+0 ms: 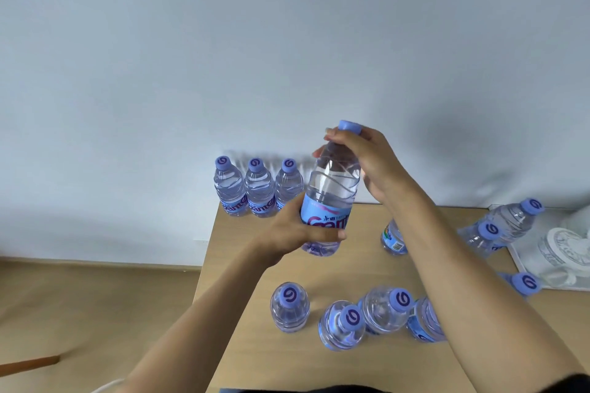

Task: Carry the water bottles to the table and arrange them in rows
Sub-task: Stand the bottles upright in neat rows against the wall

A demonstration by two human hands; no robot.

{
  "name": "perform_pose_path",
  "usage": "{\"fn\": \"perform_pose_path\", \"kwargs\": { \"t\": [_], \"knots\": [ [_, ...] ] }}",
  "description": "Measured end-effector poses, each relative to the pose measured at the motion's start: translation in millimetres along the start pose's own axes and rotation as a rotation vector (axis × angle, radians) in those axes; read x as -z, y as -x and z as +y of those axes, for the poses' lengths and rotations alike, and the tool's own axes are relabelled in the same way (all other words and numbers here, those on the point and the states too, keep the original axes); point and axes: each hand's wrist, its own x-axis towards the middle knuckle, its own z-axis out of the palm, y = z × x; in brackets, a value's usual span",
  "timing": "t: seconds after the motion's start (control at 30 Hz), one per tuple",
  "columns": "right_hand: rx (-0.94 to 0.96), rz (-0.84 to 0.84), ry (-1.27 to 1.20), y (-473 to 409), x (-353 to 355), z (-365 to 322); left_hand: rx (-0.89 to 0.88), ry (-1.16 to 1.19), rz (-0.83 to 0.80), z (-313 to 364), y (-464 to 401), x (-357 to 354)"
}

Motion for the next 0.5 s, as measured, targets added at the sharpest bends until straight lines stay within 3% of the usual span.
{"fn": "perform_pose_path", "kwargs": {
  "t": [0.13,0.27,0.5],
  "knots": [
    [-0.062,0.116,-0.145,-3,-19,-11,-0.089,0.009,0.237,10,-1,-11],
    [0.016,0.261,0.012,8,-35,-3,-0.123,-0.059,0.442,13,-6,-18],
    [-0.018,0.309,-0.135,10,-31,-5,-0.091,-0.135,0.419,18,-6,-24]
  ]
}}
